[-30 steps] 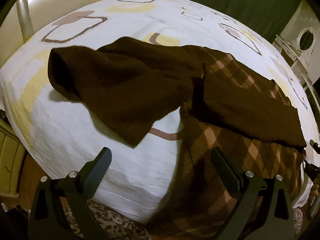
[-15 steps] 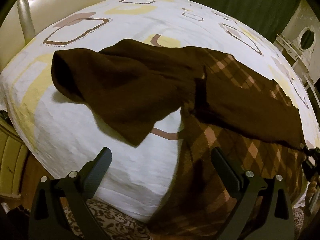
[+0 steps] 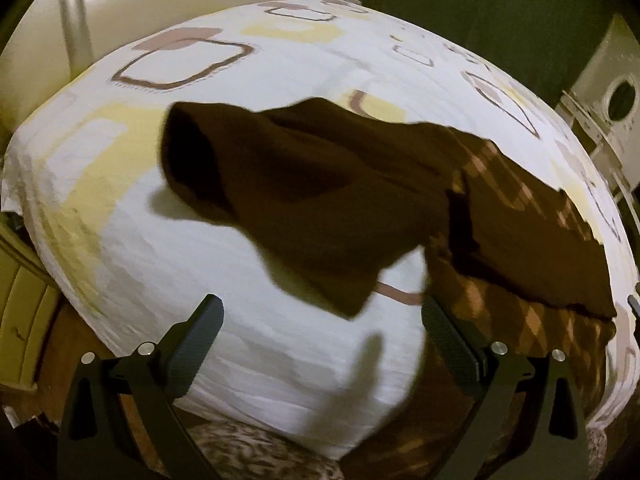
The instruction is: Fold small clothes
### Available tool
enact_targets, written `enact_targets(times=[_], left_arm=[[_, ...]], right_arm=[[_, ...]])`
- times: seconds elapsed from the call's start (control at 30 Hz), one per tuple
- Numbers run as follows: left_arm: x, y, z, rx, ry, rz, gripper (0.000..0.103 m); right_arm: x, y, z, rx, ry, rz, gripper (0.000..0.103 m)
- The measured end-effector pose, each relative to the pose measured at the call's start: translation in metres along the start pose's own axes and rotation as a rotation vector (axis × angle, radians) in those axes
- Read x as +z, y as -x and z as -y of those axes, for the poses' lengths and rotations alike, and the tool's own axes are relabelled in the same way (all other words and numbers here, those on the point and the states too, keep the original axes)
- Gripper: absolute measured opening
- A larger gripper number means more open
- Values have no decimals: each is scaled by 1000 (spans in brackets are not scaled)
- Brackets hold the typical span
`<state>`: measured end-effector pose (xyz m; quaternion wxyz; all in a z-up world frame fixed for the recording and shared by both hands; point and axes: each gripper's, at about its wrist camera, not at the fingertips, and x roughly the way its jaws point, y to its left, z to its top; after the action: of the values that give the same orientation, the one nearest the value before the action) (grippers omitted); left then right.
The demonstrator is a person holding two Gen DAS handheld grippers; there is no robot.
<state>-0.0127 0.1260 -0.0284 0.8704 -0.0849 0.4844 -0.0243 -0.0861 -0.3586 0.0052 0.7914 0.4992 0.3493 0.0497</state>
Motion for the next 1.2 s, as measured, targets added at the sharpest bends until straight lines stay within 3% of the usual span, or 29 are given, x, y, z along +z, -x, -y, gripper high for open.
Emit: enact_targets(times=[0.03, 0.17, 0.3, 0.43, 0.5, 0.67, 0.8, 0.93, 1.1, 1.2], left_arm=[[2, 0, -7, 0, 19, -1, 99], [4, 2, -37, 9, 90, 8, 99], [5, 2, -60, 33, 127, 22, 99], [18, 0, -80, -2, 178, 29, 99], [28, -4, -93, -50, 204, 23, 99], [37, -12, -123, -296, 374, -22, 99], [27, -5, -105, -375, 350, -14, 99], [18, -7, -70, -400, 235, -45, 99], [23, -5, -74, -393, 292, -35, 99], [26, 2, -88, -352, 314, -8, 99]], right_arm=[[-5, -11, -21, 26, 44, -37, 40], [-40, -69, -97, 149, 164, -218, 43], [-97, -125, -155, 218, 246, -412, 43], [-149, -155, -191, 264, 299, -529, 46], [-160, -157, -198, 265, 305, -550, 49], [-159, -150, -188, 211, 324, -533, 52], [-154, -147, -170, 183, 274, -507, 53], [-155, -150, -163, 191, 240, -508, 53], [-172, -167, -180, 381, 110, -595, 53], [-192, -191, -202, 446, 78, -662, 53]])
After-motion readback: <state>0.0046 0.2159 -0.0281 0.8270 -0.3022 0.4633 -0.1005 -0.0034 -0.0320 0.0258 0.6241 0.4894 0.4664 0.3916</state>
